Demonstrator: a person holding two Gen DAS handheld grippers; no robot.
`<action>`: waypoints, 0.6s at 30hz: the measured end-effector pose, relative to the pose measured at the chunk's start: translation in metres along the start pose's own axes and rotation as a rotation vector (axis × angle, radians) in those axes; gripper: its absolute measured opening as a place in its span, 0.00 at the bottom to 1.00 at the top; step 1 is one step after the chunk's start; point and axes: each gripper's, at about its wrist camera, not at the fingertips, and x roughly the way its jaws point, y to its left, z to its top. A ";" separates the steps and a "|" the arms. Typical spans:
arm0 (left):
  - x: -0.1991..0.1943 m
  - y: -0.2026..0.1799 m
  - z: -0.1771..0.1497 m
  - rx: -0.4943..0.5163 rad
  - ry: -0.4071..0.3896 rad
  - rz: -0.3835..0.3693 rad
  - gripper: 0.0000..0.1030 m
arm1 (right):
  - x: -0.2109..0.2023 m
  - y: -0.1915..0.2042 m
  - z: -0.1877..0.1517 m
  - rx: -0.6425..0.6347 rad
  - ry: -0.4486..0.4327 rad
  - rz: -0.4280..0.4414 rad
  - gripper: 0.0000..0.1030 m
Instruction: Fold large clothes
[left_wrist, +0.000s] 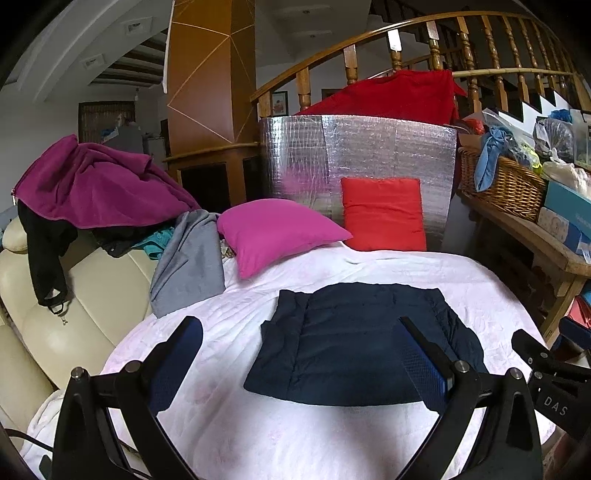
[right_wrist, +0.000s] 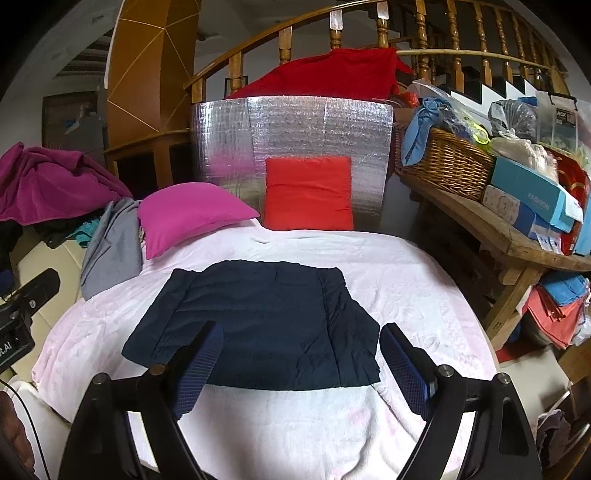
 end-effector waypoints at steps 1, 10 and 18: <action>0.002 0.000 0.000 -0.001 0.002 0.004 0.99 | 0.003 0.000 0.001 0.002 0.002 0.004 0.86; 0.013 0.007 0.001 -0.017 0.013 0.009 0.99 | 0.016 0.010 0.002 -0.013 0.007 0.013 0.86; 0.025 0.013 0.000 -0.023 0.028 0.006 0.99 | 0.024 0.018 0.002 -0.018 0.016 0.014 0.87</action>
